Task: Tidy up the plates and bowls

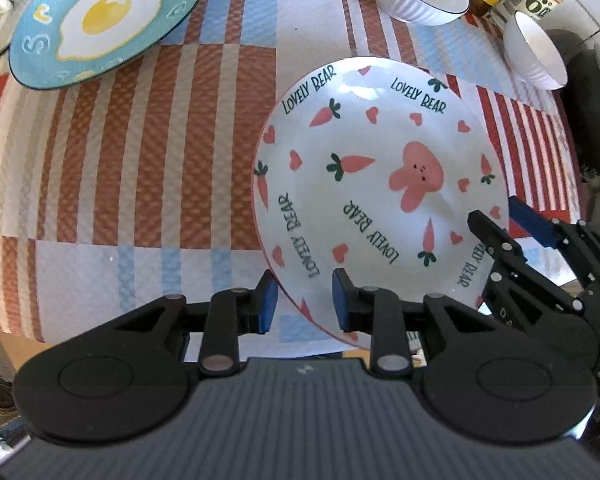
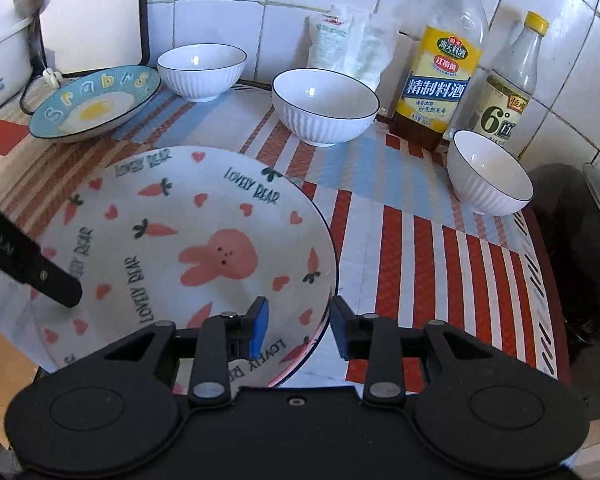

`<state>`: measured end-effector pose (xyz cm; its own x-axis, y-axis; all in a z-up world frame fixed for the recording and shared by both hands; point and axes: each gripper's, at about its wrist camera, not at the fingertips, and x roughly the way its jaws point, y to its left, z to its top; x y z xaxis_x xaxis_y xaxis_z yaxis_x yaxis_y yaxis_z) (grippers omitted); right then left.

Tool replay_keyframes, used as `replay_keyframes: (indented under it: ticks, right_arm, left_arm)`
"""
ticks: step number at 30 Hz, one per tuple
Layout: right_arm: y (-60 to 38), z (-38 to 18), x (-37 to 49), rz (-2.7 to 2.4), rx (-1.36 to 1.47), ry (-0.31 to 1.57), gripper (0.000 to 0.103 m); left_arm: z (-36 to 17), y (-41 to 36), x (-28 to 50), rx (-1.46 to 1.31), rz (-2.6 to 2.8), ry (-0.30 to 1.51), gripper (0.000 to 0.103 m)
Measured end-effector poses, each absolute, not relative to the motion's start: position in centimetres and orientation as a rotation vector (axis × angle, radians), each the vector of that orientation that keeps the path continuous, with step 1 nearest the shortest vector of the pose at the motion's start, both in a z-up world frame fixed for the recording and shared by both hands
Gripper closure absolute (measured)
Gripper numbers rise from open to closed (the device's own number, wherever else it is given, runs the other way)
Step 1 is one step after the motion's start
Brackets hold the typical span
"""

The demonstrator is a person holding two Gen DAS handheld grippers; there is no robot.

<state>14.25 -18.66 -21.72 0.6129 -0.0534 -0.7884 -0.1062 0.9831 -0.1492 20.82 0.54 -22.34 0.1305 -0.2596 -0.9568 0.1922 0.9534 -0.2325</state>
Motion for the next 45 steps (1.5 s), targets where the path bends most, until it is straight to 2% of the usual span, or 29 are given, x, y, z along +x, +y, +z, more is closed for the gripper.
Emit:
replay_keyframes:
  ticks: [3,11,20,23,26,36,45]
  right_arm:
    - [-19.0,-21.3,14.2,0.027,-0.172,0.917,0.063]
    - [-20.6,-16.9,14.5,0.073,0.088,0.919,0.062]
    - [-18.4,-10.7,15.8,0.239,0.108,0.878,0.041]
    - [-17.2,-8.8,16.6,0.284,0.085,0.876,0.031]
    - [-15.9,-7.6,17.6,0.321,0.079,0.913,0.016]
    - [-10.7,-5.5,20.7,0.405,-0.001,0.893,0.014]
    - [-6.4,-6.1,24.9,0.470,-0.007,0.898,0.014]
  left_arm:
    - [-21.5,-0.1,20.7,-0.005,-0.329,1.374,0.076]
    - [-16.3,0.7,19.7,0.084,-0.363,1.264,0.069]
    - [-10.0,2.3,18.9,0.103,-0.344,1.149,0.061]
    - [-8.6,3.2,18.8,0.095,-0.331,1.121,0.057]
    - [-7.5,4.3,18.8,0.096,-0.311,1.091,0.056]
    - [-5.4,10.1,20.5,0.060,-0.196,1.031,0.049]
    - [-6.7,15.0,24.5,0.078,-0.082,1.018,0.047]
